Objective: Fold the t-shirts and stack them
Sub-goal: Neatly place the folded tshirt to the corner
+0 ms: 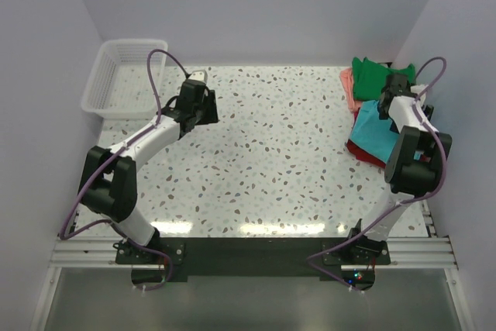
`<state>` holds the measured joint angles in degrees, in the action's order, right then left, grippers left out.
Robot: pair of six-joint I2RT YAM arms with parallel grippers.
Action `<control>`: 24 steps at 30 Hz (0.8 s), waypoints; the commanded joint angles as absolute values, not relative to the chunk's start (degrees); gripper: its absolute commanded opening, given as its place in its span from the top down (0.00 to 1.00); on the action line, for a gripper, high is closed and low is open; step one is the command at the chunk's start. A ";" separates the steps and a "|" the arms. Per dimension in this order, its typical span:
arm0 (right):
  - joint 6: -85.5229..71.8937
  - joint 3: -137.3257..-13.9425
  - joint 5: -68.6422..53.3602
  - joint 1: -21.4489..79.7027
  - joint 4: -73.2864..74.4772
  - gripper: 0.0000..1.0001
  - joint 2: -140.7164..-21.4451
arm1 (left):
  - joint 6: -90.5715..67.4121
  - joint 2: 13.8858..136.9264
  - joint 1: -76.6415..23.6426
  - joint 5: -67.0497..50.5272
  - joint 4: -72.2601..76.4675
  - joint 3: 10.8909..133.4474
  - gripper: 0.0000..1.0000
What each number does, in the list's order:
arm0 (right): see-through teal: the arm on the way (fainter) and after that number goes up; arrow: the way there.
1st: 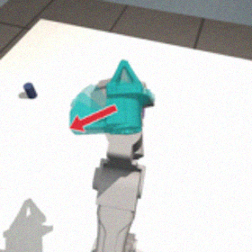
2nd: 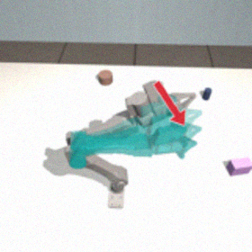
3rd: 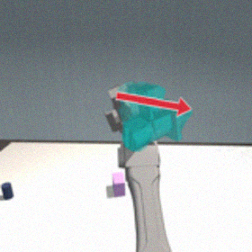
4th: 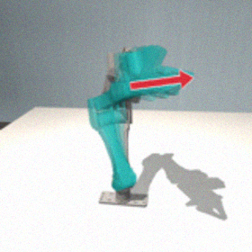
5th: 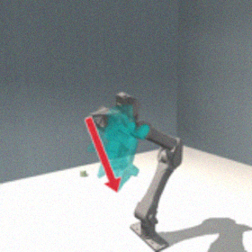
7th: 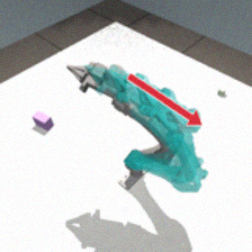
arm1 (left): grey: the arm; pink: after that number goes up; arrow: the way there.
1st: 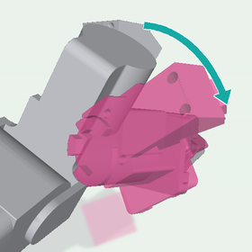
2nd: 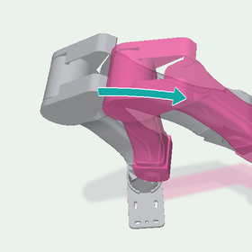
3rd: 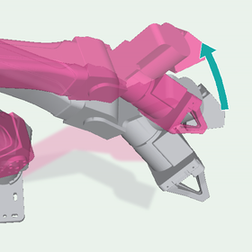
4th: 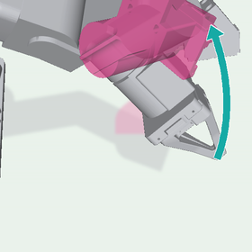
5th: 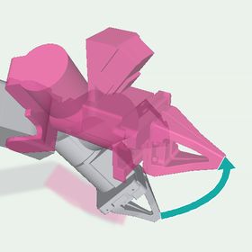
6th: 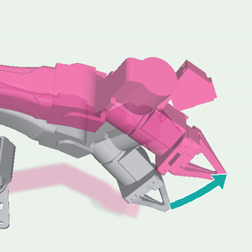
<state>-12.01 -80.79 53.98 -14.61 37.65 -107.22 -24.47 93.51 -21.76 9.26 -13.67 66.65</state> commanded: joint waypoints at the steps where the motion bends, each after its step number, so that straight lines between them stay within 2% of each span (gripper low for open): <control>1: -12.14 -79.63 52.91 -10.38 33.76 0.36 -98.62 | -23.82 93.78 -21.27 8.00 -10.11 67.41 0.39; 6: -12.56 -80.15 49.84 -4.67 35.94 0.37 -94.75 | -23.73 93.52 -21.27 7.73 -10.46 67.68 0.36; 13: -16.87 -77.61 30.36 -0.44 35.52 0.37 -87.99 | -24.08 92.90 -21.27 7.21 -10.55 66.80 0.26; 16: -18.10 -75.85 26.04 2.98 34.55 0.37 -86.23 | -24.08 92.81 -21.27 6.77 -10.55 66.53 0.22; 20: -18.72 -72.61 13.05 4.83 31.39 0.37 -83.50 | -23.82 92.99 -21.27 6.77 -10.81 66.53 0.20; 24: -19.77 -69.79 5.74 6.68 28.13 0.37 -80.95 | -23.56 92.99 -21.36 7.03 -10.99 66.53 0.20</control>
<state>-17.43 -71.94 18.04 5.34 33.01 -84.47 -24.43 93.86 -21.76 7.42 -12.91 66.65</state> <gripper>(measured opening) 0.628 0.799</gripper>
